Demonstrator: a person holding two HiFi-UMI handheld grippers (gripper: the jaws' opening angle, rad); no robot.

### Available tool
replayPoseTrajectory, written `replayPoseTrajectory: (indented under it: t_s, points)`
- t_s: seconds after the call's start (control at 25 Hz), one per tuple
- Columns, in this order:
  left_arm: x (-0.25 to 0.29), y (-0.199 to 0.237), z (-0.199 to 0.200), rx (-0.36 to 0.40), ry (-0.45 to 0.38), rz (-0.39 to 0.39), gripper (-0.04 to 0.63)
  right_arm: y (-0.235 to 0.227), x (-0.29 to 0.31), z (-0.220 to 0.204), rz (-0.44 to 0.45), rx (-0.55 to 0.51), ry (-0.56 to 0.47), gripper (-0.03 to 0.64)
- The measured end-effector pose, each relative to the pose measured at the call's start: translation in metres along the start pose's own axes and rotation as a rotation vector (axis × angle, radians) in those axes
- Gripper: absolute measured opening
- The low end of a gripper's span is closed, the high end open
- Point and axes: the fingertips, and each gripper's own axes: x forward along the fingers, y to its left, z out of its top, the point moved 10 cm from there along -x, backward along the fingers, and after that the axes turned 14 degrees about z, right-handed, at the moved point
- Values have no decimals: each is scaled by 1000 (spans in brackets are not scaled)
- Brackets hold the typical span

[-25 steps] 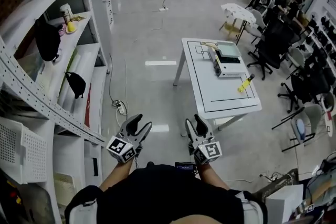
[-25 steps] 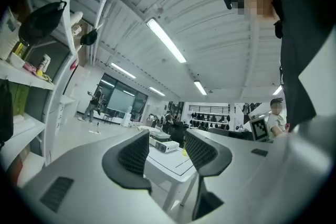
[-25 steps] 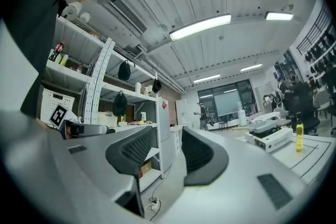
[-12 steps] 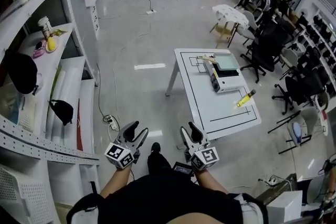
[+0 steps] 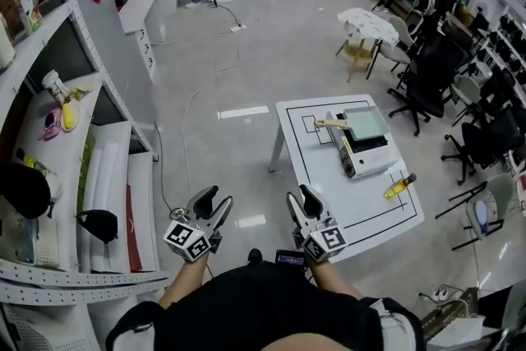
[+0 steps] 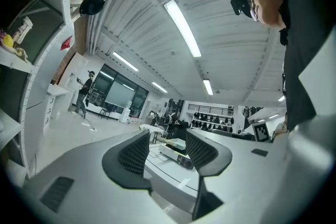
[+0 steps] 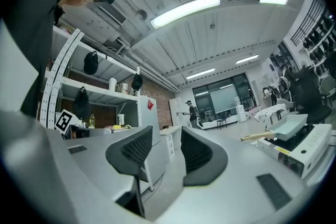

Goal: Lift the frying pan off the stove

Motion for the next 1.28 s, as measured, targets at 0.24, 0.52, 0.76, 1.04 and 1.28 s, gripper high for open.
replayPoseTrajectory:
  t_s: [0.24,0.52,0.76,1.04,1.28]
  points:
    - [63,22,10,5,15,-25,213,-52,35,-7,-28,10,-19,179]
    - [114,71,14,-14,18,-8,213,-85,84,-16,-33,25,11,179]
    - [179,144,28,-44,41,-25,213,-119,153,-23,-86,19,24,179]
    - [267,227,71,-19,24,-91,213,-152,248,-21,-120,-58,75,181]
    - [330,297,100,-1,22,-106,213,-163,307,-6,-141,-114,126,181]
